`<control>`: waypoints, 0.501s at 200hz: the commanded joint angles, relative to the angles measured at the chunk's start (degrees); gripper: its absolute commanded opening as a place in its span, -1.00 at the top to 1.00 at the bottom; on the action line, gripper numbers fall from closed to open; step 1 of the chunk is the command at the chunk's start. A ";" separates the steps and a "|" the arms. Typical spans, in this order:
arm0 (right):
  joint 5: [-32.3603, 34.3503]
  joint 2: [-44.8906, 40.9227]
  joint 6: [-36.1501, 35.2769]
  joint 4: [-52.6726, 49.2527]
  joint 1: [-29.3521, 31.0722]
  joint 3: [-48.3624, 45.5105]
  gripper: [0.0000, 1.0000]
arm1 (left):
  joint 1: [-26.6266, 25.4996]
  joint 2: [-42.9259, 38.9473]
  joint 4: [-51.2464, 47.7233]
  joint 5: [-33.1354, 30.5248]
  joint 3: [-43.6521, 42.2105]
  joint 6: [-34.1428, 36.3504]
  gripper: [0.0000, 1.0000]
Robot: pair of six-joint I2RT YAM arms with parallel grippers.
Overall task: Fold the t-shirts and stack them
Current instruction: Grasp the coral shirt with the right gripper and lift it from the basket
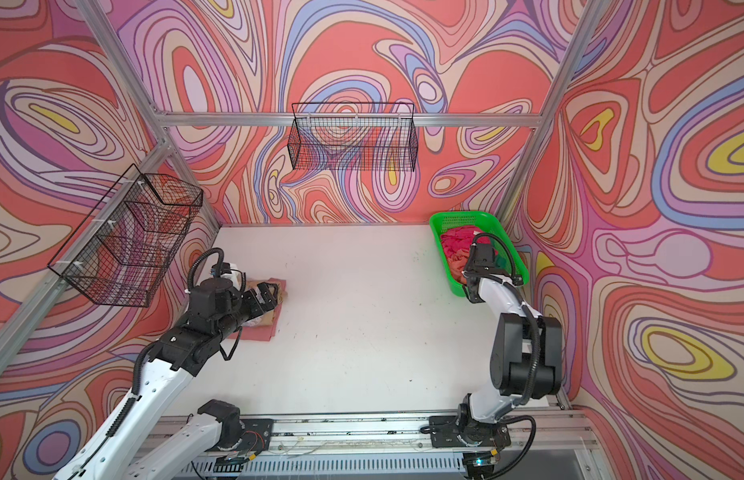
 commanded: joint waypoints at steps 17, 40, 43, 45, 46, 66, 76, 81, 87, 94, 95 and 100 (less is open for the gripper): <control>-1.06 3.35 1.47 3.64 -0.80 6.57 0.90 | -0.33 -0.27 0.52 -0.40 0.51 0.71 -1.00; -1.86 0.14 1.66 2.86 -0.80 5.06 0.21 | -0.34 -0.34 -0.44 -0.74 0.98 1.01 -1.00; -1.90 -0.96 1.67 3.10 -0.80 4.18 0.10 | -0.34 -0.39 -0.36 -0.75 0.99 0.97 -1.00; -1.94 -1.29 1.66 3.17 -0.80 4.00 0.07 | -0.32 -0.41 -0.40 -0.75 0.99 0.95 -1.00; -1.96 -1.59 1.61 3.20 -0.80 3.82 0.03 | -0.33 -0.42 -0.42 -0.75 0.99 0.94 -1.00; -1.29 -7.97 -0.97 2.78 -0.88 1.10 -0.45 | -0.33 -0.83 -0.46 -0.75 0.98 1.04 -1.00; -1.28 -10.65 -3.01 1.05 -0.89 1.08 -0.60 | -0.31 -0.92 -0.98 -0.77 1.11 1.01 -1.00; -1.44 -12.01 -4.13 -0.22 -0.87 1.36 -0.64 | -0.33 -0.97 -1.45 -0.68 1.33 0.87 -1.00; -1.85 -13.40 -5.57 -1.01 -0.88 1.61 -0.66 | -0.36 -1.01 -2.47 -0.50 1.85 0.78 -1.00; -2.50 -14.64 -7.15 -0.87 -0.89 1.56 -0.69 | -0.50 -1.18 -3.90 -0.53 2.55 0.83 -1.00; -2.50 -14.64 -7.15 -0.87 -0.89 1.56 -0.69 | -0.46 -1.21 -4.06 -0.55 2.69 0.84 -1.00; -3.12 -15.25 -8.01 -0.68 -0.83 1.52 -0.72 | -0.52 -1.38 -5.16 -0.62 3.21 1.06 -1.00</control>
